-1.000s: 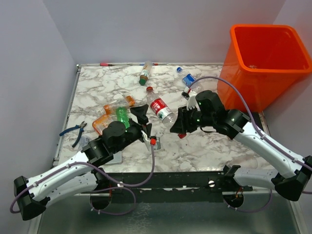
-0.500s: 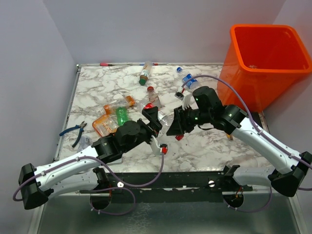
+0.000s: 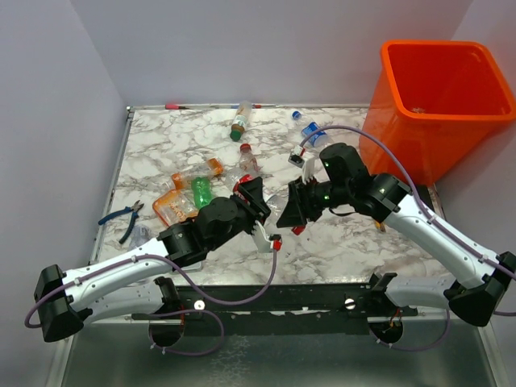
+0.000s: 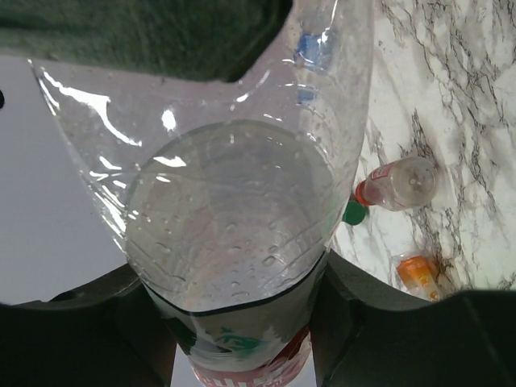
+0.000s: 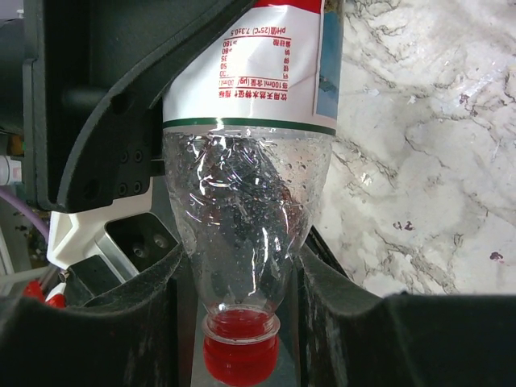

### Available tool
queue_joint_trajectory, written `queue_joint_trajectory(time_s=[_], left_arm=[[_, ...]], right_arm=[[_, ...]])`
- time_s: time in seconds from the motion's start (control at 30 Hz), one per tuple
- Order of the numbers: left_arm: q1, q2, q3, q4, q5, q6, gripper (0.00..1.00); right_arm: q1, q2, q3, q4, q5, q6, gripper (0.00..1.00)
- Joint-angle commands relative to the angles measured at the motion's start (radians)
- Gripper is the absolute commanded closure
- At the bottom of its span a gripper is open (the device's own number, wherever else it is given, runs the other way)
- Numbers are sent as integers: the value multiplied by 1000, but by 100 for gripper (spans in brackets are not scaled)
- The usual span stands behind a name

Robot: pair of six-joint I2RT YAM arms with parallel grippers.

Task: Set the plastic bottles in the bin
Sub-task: Pick up the plastic bottle at the center of the board.

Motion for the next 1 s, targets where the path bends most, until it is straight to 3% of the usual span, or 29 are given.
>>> queue_joint_trajectory(time_s=[0.0,0.03,0.1,0.23,0.4,0.6,0.77,0.87,0.97], left_arm=[[-3,4,20,23,-33,-5,50],[-2,4,17,27,-32,-11,50],[-2,2,11,38,-34,-26,50],[-2,-8,-14,67,-46,-90,50],[-2,-37,-24,88,-4,-386,56],[-2,-47,-4,71,220,-1011,58],[1,-1,-21,190,465,-1512,59],[5,33,-34,277,590,-1703,60],[7,54,-43,337,656,-1801,61]], right_arm=[[-1,-32,6,-13,-42,-20,66],[-1,-36,11,-12,-38,-20,53],[0,-46,28,-13,-24,-14,38],[0,-77,92,-13,42,-9,21],[0,-185,132,125,221,-23,17],[1,-350,-26,437,312,-19,17],[1,-388,-113,567,337,2,17],[0,-402,-153,631,352,23,17],[0,-376,-156,634,355,32,17]])
